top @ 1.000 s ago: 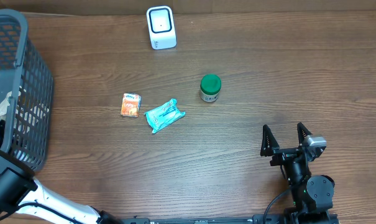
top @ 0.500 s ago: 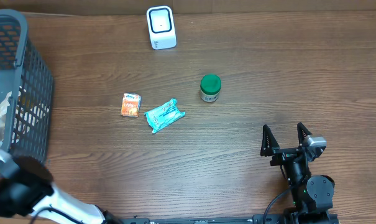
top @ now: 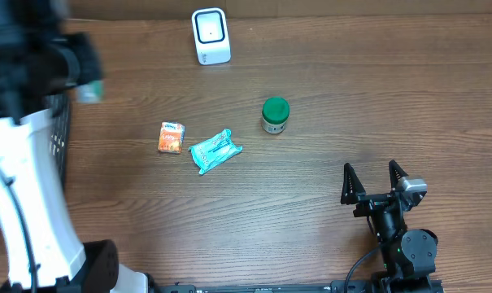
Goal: Scan the item barcode
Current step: 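Grasp the white-teal Kleenex pack and carry it toward the scanner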
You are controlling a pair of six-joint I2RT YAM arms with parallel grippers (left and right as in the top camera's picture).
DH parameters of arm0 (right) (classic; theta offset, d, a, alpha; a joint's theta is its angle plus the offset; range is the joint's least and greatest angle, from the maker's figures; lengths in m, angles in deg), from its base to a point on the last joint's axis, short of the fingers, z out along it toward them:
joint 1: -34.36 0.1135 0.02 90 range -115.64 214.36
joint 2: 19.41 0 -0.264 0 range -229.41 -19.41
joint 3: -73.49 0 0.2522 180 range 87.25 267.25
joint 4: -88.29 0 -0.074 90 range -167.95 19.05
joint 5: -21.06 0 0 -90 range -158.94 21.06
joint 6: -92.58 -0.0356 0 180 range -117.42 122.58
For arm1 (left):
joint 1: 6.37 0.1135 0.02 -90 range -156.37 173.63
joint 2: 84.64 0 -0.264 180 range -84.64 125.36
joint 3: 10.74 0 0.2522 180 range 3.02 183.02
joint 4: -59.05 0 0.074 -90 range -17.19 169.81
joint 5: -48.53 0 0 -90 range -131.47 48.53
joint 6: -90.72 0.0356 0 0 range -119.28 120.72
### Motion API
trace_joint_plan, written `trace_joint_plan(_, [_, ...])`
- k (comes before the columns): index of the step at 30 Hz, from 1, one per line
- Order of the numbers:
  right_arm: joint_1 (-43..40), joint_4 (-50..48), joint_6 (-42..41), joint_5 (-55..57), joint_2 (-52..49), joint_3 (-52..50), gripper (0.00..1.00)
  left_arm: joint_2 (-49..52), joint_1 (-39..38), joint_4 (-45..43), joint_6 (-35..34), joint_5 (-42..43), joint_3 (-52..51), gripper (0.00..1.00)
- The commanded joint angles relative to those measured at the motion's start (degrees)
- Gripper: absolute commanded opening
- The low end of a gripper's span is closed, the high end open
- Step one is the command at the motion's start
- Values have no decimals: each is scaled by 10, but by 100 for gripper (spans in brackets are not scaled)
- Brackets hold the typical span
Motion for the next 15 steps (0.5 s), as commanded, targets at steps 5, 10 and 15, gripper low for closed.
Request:
trace_joint_plan(5, [-3, -4, 3, -1, 6, -6, 100, 29, -156, -90, -45, -154, -163, 4])
trace_joint_plan(10, [-3, -4, 3, -1, 6, -6, 100, 60, -209, -178, -62, -174, -277, 4])
trace_joint_plan(15, [-3, -4, 3, -1, 6, -6, 100, 114, -229, -251, -65, -177, -344, 4])
